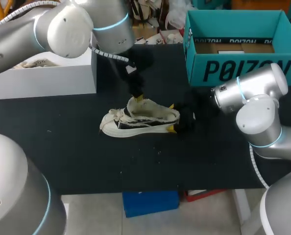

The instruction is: Take the shoe out of the shoebox, open the shoe tongue, remove and reinsert the insole, then place the shoe into the shoebox

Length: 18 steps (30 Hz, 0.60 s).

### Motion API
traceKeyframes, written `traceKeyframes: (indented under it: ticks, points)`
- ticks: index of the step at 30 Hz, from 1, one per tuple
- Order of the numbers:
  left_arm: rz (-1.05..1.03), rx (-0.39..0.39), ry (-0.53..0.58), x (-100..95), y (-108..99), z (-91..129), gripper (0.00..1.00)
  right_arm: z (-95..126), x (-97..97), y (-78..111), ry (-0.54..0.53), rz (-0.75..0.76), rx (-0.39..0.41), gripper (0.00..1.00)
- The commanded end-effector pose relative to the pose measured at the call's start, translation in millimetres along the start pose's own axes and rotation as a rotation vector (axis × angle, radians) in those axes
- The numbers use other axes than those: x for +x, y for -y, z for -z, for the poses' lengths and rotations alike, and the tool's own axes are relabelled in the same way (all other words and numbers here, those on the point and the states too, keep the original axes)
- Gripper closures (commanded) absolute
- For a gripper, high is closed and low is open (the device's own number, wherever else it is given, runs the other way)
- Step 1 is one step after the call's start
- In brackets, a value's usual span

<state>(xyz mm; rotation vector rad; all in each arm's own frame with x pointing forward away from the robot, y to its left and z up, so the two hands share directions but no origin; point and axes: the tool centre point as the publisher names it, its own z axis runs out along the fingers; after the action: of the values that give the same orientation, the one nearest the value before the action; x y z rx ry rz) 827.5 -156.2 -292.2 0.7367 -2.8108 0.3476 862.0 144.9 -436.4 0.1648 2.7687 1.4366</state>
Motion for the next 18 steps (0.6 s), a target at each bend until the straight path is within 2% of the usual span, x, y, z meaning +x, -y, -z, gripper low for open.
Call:
traceKeyframes:
  ticks: [1,8,11,18]
  points:
    - [-0.132,-0.001,-0.269,-5.4,6.8,-5.4,1.00,-0.7,-1.7,1.3,0.001,-0.002,0.003,1.00]
    - [-0.270,-0.045,-0.223,-0.7,20.7,-2.6,1.00,-0.7,-1.7,1.3,0.001,-0.002,0.003,1.00]
    - [-0.293,-0.109,-0.222,1.9,24.3,-7.8,1.00,-0.7,-1.7,1.3,0.001,-0.002,0.003,1.00]
    - [-0.293,-0.109,-0.222,1.9,24.3,-7.8,1.00,-0.7,-1.7,1.3,0.001,-0.002,0.003,1.00]
